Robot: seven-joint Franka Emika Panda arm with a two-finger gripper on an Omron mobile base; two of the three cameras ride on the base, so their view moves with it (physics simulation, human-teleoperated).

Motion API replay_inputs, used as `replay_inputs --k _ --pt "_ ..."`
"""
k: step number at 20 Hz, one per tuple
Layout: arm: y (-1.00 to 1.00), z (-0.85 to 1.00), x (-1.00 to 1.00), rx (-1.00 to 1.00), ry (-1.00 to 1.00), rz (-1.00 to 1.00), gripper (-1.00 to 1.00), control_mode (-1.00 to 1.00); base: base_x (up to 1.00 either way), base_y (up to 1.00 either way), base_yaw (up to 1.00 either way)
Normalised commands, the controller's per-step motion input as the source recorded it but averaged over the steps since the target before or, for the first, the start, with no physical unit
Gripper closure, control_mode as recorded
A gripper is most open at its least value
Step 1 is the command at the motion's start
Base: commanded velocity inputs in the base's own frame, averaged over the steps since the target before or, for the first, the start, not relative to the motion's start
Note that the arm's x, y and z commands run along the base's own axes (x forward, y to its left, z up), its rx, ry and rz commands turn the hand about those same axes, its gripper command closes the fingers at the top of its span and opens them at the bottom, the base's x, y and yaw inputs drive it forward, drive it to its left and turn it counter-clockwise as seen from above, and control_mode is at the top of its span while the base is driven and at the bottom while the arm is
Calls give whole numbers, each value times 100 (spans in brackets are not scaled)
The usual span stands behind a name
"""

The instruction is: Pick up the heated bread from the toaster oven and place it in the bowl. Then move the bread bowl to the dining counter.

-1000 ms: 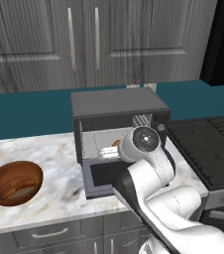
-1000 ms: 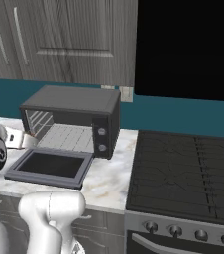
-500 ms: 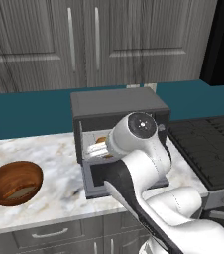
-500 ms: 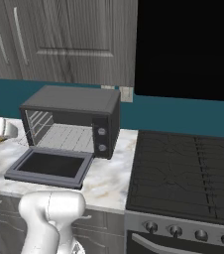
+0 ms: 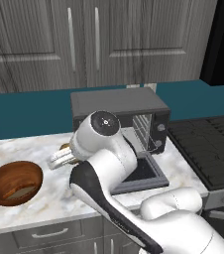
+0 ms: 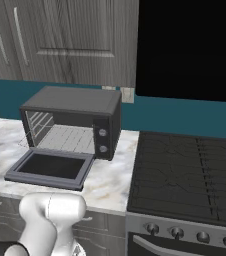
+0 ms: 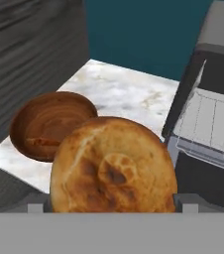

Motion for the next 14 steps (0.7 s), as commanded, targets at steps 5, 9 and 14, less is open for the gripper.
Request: replay_inputs --k 5,9,14 --pt "66 -6 11 -1 17 23 100 -100 0 0 0" --pt "61 -9 3 -4 8 17 100 -100 0 0 0" --pt "76 -38 32 -5 9 12 100 -100 0 0 0"
